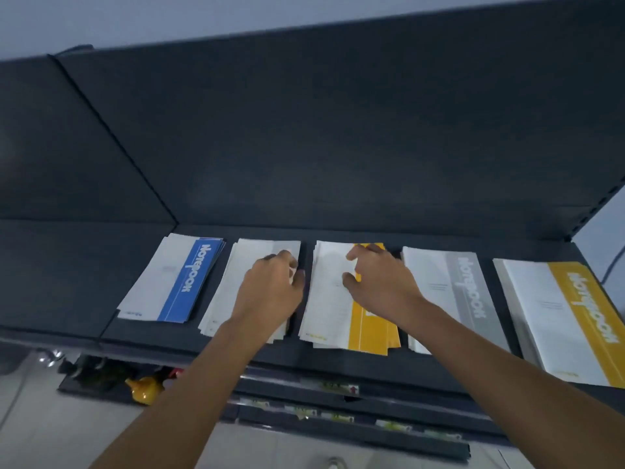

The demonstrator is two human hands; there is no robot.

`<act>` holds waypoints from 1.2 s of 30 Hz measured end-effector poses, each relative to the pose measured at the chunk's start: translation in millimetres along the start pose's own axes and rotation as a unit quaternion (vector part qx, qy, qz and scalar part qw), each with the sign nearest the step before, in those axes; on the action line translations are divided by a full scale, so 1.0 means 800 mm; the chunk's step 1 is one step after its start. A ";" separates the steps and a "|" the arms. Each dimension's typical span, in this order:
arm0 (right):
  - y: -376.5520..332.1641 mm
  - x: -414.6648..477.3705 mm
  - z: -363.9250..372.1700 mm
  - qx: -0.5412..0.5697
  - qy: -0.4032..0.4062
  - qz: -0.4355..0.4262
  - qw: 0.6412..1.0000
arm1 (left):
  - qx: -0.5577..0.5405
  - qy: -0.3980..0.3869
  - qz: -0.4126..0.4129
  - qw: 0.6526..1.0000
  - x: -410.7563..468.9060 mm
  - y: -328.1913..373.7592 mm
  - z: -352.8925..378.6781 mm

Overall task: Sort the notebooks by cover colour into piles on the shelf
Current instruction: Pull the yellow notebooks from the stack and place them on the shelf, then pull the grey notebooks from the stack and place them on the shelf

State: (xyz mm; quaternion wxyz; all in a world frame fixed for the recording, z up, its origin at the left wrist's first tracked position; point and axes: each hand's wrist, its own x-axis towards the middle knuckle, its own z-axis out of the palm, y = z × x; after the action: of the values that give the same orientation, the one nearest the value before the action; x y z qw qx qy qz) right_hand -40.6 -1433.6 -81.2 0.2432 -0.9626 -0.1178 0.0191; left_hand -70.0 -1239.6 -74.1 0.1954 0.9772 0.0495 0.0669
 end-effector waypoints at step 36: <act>-0.713 -0.012 0.296 -0.020 -0.158 -0.410 0.898 | 0.029 0.179 -0.321 0.930 -0.280 -0.615 -0.334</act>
State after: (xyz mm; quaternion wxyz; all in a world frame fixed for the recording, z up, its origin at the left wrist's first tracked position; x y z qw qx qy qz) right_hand -196.1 -838.6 -20.6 0.1885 -0.8180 -0.5393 0.0668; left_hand -365.4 -714.5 -46.1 0.1661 0.8861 0.3965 0.1734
